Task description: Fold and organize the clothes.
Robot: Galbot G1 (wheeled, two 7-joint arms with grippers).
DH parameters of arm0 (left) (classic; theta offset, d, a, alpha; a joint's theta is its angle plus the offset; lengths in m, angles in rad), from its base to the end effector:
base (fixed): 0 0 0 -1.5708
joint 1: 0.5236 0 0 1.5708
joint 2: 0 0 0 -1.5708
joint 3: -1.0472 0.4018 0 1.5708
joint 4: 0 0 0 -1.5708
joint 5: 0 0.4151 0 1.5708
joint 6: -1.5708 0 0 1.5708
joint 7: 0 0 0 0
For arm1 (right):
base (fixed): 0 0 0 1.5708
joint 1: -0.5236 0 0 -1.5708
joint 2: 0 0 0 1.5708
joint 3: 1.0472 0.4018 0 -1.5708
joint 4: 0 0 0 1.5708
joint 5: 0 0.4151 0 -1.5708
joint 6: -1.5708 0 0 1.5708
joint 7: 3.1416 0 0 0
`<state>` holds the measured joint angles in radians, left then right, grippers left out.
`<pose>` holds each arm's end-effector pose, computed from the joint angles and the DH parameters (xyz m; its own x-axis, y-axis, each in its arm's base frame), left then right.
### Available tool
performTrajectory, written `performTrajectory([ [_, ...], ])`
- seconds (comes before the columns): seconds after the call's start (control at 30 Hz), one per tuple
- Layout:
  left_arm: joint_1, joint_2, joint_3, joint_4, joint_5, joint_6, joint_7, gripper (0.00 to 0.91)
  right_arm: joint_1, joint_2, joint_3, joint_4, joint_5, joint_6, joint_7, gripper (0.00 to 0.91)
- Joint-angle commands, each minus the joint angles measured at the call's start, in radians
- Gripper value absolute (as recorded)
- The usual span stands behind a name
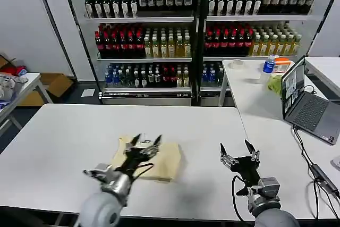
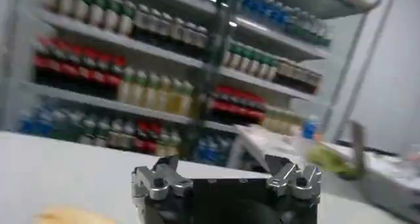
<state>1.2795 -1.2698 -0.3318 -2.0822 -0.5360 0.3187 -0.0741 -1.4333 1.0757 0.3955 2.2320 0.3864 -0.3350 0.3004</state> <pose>0.2974 -0.0070 -0.2863 -0.9385 0.3258 0.1148 0.2860 0.9192 -0.2706 0.2448 -0.0330 -0.2605 -0.9837 -0.0842 0.1590 -0.0960 0.9931 -0.0680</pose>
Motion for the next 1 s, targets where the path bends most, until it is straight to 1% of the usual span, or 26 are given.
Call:
performTrajectory([
  [0.03,0.241,0.106,-0.318,-0.113,0.085,-0.094,0.017,0.907,-0.019,0.012,-0.005,0.019,-0.016,0.069,-0.012,0.907],
  [0.17,0.270,0.089,-0.339,-0.132,0.086,-0.083,0.013,0.907,-0.034,0.012,0.000,0.032,-0.039,0.068,-0.035,0.907],
  [0.33,0.287,0.087,-0.353,-0.152,0.061,-0.040,-0.004,0.907,-0.038,0.014,0.000,0.039,-0.046,0.075,-0.041,0.907],
  [0.47,0.296,0.086,-0.365,-0.169,0.065,-0.036,-0.006,0.907,-0.040,0.022,-0.007,0.039,-0.045,0.083,-0.044,0.907],
  [0.57,0.306,0.087,-0.373,-0.173,0.065,-0.038,-0.006,0.907,-0.042,0.024,-0.011,0.040,-0.046,0.092,-0.039,0.907],
  [0.7,0.317,0.089,-0.375,-0.178,0.067,-0.039,-0.004,0.907,-0.036,0.023,-0.009,0.050,-0.046,0.077,-0.006,0.907],
  [0.8,0.317,0.087,-0.372,-0.183,0.074,-0.037,-0.005,0.907,-0.030,0.025,-0.005,0.047,-0.045,0.077,0.005,0.907],
  [1.0,0.313,0.087,-0.369,-0.184,0.085,-0.022,-0.007,0.907,-0.029,0.023,0.003,0.050,-0.052,0.074,0.002,0.907],
])
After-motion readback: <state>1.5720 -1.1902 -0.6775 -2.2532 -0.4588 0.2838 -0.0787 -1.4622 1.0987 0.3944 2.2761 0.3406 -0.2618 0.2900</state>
